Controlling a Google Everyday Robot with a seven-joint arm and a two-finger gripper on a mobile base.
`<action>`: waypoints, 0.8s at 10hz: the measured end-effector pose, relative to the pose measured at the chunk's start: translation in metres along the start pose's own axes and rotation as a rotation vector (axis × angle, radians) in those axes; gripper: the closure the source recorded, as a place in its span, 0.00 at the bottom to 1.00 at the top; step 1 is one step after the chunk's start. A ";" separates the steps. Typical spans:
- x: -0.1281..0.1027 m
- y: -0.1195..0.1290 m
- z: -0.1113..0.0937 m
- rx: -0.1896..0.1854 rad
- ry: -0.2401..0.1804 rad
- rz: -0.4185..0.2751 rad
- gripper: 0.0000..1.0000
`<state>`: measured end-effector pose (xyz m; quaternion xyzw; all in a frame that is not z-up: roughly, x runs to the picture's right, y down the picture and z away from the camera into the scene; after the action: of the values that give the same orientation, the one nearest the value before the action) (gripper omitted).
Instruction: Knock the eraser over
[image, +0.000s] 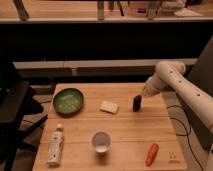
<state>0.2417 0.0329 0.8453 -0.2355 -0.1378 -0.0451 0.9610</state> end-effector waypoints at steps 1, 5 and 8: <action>-0.001 -0.005 0.005 0.005 -0.015 -0.012 0.99; 0.002 -0.003 0.001 0.000 -0.009 -0.012 0.99; 0.001 -0.003 0.001 0.000 -0.009 -0.012 0.99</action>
<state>0.2423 0.0304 0.8480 -0.2349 -0.1438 -0.0499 0.9600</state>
